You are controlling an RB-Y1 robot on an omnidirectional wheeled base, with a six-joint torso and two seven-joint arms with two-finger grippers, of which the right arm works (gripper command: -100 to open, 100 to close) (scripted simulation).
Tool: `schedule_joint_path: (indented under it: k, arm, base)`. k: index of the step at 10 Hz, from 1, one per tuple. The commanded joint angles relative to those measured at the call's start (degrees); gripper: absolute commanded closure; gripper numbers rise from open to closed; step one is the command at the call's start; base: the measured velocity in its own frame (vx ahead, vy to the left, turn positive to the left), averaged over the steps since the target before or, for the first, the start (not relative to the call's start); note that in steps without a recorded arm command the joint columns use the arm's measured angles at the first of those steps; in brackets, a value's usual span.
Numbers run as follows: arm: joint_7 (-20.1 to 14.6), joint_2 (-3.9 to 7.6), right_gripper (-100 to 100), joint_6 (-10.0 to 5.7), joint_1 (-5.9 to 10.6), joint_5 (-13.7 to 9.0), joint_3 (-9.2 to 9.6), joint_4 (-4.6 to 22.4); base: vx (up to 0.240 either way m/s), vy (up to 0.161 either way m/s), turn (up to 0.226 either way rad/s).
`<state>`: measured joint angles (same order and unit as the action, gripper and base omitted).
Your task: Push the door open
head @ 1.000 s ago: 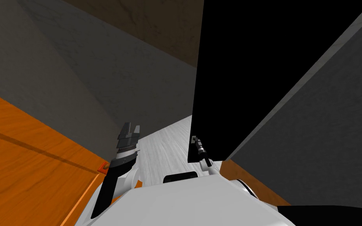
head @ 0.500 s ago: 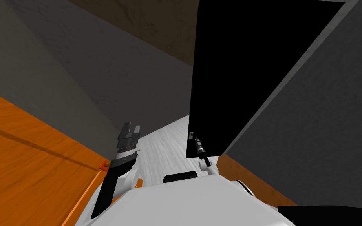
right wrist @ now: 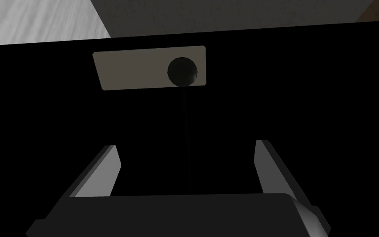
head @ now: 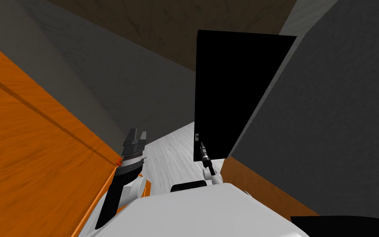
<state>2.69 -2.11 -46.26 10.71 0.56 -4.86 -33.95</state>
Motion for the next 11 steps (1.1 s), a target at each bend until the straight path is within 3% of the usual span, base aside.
schedule_joint_path:
  k: [1, 2, 6, 9, 10, 11]
  arm:
    - [0.0, 0.0, -100, 0.0, 0.0, 0.0, 0.0, 0.0]
    - [0.1, 1.63, -100, -0.03, -0.15, -0.05, -0.09, -0.14]
    - [0.1, 3.45, -100, -0.62, -0.28, -0.25, -0.41, 0.06]
    - [0.11, 2.31, -100, -1.16, -0.39, -0.43, -0.69, 0.24]
    - [0.11, 1.01, -100, -1.38, -0.43, -0.5, -0.81, 0.32]
    - [0.05, 1.75, -100, -1.11, -0.59, -0.43, -0.7, -0.05]
  base:
    - [-0.053, 0.008, -0.007]
    - [0.064, 0.007, 0.028]
    - [0.19, 0.013, 0.024]
    - [0.23, -0.008, 0.029]
    - [0.253, 0.034, 0.022]
    - [0.111, 0.01, -0.011]
